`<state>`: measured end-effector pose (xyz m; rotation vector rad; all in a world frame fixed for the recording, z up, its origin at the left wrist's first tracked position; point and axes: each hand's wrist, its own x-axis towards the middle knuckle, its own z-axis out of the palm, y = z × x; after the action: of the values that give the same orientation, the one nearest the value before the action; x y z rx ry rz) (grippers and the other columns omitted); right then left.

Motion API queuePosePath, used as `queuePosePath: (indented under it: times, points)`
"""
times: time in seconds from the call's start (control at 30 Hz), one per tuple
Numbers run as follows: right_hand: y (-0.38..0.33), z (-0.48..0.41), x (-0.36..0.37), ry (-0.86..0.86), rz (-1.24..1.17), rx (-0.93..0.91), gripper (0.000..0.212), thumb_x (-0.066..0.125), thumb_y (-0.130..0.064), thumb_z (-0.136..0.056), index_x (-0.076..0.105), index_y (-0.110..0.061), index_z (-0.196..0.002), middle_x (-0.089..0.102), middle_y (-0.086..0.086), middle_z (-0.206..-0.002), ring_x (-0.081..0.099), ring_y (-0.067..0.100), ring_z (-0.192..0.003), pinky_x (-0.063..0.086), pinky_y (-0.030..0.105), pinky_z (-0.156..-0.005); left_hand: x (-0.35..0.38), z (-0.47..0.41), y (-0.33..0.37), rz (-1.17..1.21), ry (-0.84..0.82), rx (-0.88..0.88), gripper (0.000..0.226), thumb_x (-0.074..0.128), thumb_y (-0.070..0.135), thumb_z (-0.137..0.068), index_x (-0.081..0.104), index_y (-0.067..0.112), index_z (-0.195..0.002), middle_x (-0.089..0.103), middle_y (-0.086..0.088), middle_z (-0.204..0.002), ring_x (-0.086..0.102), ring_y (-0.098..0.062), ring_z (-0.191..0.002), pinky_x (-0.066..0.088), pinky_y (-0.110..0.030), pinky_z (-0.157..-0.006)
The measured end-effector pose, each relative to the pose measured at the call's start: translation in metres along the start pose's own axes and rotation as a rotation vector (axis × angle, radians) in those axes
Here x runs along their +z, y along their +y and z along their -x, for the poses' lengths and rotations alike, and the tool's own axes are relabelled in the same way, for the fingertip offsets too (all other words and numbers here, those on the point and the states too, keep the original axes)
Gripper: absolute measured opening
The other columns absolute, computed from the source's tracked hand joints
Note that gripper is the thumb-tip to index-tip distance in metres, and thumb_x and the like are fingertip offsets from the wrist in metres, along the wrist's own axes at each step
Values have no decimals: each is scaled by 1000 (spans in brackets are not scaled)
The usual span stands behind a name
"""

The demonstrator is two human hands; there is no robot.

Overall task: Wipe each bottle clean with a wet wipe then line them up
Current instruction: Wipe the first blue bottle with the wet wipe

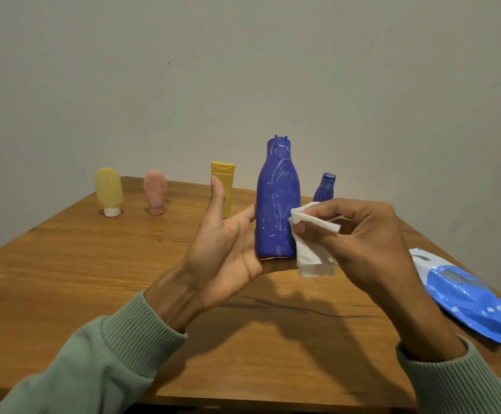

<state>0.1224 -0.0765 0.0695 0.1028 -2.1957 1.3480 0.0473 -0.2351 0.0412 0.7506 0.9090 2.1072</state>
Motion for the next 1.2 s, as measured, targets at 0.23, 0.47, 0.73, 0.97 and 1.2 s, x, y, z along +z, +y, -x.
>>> queuePosePath:
  times: [0.23,0.47,0.73,0.97,1.2]
  points:
    - [2,1,3,-1,20,2,13,75,-26,-71,68,-31,-81,68,-10,-88,65,6,-84,54,17,-58,1,-1,-1,-10,1,4,93,12,79,-86,32,12,-148,50,-17,-143,49,-36,-130,40,-57,-104]
    - [6,2,10,-124,168,-56,16,80,-20,-72,74,-25,-86,69,-11,-89,64,6,-82,50,14,-59,0,-4,-8,-46,58,4,90,14,75,-89,37,8,-145,51,-19,-141,50,-34,-130,42,-47,-107]
    - [8,3,17,-211,275,-161,20,79,-22,-73,72,-31,-89,66,-16,-91,61,1,-86,48,9,-65,-1,-4,-11,-68,162,4,86,17,73,-90,44,9,-141,56,-17,-136,53,-32,-127,45,-44,-105]
    - [10,4,22,-115,256,-217,22,76,-14,-76,72,-28,-93,63,-20,-91,58,-4,-90,45,5,-70,7,-2,-17,-132,214,-3,82,14,72,-91,53,13,-132,64,-14,-127,61,-28,-118,49,-43,-100]
    - [15,8,31,62,279,-379,28,69,-6,-75,73,-20,-99,68,-8,-98,59,1,-95,47,8,-79,14,-2,-26,-303,252,57,71,14,63,-94,51,20,-136,66,-10,-124,64,-20,-113,55,-35,-92]
